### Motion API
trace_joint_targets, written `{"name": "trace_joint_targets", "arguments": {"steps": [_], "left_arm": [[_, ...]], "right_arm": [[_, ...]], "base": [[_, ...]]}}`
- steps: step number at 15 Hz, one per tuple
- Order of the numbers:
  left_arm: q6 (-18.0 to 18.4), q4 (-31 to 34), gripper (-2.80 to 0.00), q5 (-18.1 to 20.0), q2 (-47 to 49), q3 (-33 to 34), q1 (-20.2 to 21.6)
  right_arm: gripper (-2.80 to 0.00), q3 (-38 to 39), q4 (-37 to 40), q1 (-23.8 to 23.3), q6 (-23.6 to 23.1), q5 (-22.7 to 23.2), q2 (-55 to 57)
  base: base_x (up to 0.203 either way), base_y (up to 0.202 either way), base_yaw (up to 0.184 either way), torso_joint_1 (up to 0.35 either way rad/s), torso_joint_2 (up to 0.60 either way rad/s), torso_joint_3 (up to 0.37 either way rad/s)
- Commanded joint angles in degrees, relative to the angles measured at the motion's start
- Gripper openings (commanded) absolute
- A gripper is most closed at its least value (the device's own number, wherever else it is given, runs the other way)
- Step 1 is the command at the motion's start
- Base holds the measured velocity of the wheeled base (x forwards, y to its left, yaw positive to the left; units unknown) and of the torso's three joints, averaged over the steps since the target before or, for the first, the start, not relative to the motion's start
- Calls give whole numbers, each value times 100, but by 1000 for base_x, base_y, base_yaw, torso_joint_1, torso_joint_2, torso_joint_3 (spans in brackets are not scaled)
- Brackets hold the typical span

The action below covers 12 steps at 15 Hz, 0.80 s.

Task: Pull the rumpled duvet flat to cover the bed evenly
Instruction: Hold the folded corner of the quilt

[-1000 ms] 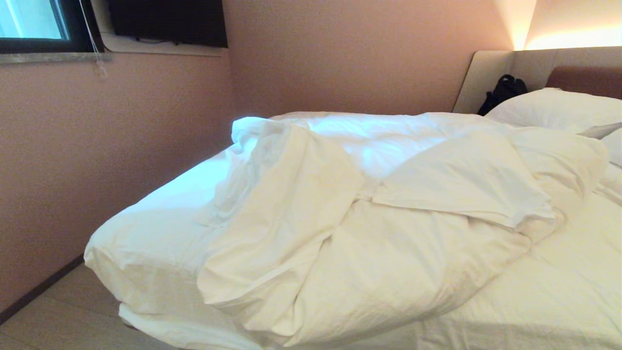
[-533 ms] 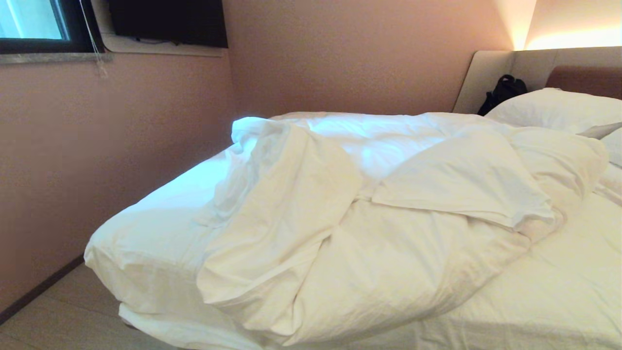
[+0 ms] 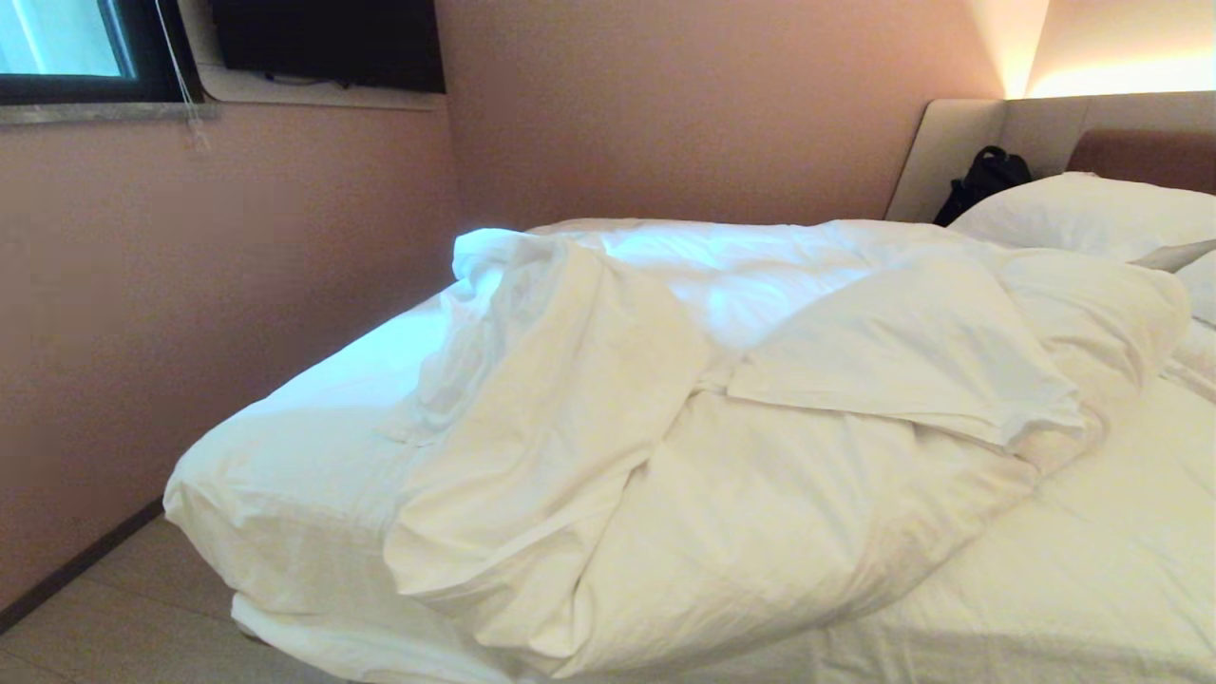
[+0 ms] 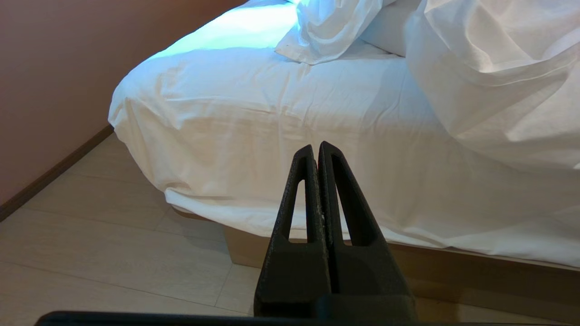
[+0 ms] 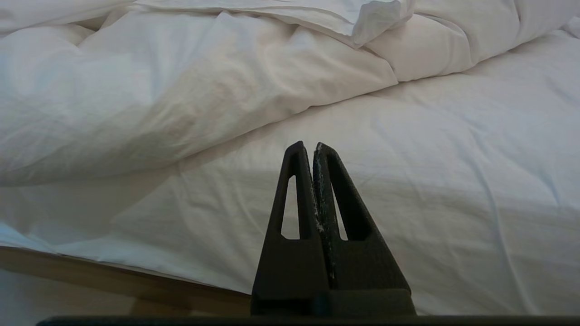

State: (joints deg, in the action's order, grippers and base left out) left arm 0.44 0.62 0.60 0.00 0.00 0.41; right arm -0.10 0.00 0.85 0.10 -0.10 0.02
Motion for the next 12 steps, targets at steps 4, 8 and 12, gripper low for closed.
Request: {"name": "trace_joint_targets", "arguments": {"steps": [4,8,12], "left_arm": [[0,-1,-280,2,0,0,2],[0,-1,-280,2,0,0,2],[0,-1,-280,2,0,0,2]], "right_arm": [[-280,-18,30,3,-120,19,-2],[-280,-347,859,3,-188,22,32],[-280,-535,1292,3,-238,27,15]], "base": [[0,0,0,0,0,0],[0,0,0,0,0,0],[0,0,0,0,0,0]]}}
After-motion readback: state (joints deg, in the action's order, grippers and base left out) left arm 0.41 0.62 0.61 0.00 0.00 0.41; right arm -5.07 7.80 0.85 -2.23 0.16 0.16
